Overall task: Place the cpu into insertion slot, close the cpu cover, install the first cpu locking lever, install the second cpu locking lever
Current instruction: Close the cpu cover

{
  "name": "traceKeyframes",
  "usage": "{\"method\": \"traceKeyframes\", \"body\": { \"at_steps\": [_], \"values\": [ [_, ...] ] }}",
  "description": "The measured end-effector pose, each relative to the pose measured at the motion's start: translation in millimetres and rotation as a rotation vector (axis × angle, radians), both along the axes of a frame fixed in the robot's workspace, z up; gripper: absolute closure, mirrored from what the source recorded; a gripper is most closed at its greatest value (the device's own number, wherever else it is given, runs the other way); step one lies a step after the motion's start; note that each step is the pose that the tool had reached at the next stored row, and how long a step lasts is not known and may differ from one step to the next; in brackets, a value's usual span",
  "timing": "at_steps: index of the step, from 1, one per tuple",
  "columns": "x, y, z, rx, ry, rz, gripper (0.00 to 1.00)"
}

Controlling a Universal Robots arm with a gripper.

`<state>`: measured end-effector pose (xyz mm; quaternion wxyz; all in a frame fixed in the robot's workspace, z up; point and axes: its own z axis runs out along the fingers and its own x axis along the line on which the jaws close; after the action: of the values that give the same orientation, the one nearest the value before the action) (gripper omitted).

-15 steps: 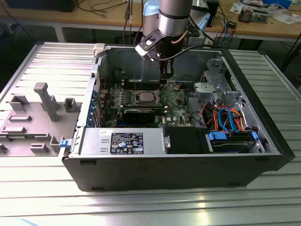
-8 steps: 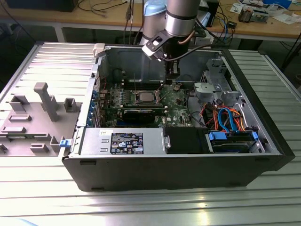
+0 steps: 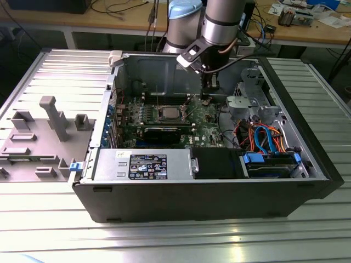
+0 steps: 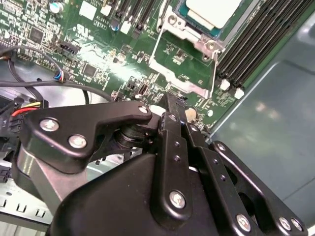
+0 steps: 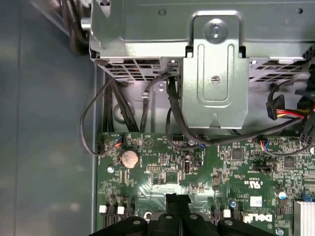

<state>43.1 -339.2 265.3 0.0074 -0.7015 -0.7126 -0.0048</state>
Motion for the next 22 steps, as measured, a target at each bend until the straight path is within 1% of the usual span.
{"method": "traceKeyframes", "body": {
  "at_steps": [1,3,5,6,7,12,22],
  "values": [
    [1.0,0.0,-3.2,0.0001,-0.0001,0.000,0.89],
    [1.7,0.0,-6.8,0.0002,0.0000,0.000,0.89],
    [2.2,-0.5,-9.9,0.0002,0.0048,-0.001,0.89],
    [2.1,-0.9,-12.5,-0.0001,0.0067,-0.002,0.89],
    [2.1,-1.0,-14.0,-0.0003,0.0070,-0.003,0.89],
    [0.3,-1.0,-15.5,-0.0003,0.0072,-0.003,0.89],
    [-2.0,-1.0,-15.6,-0.0002,0.0072,-0.003,0.89]
  ]
}}
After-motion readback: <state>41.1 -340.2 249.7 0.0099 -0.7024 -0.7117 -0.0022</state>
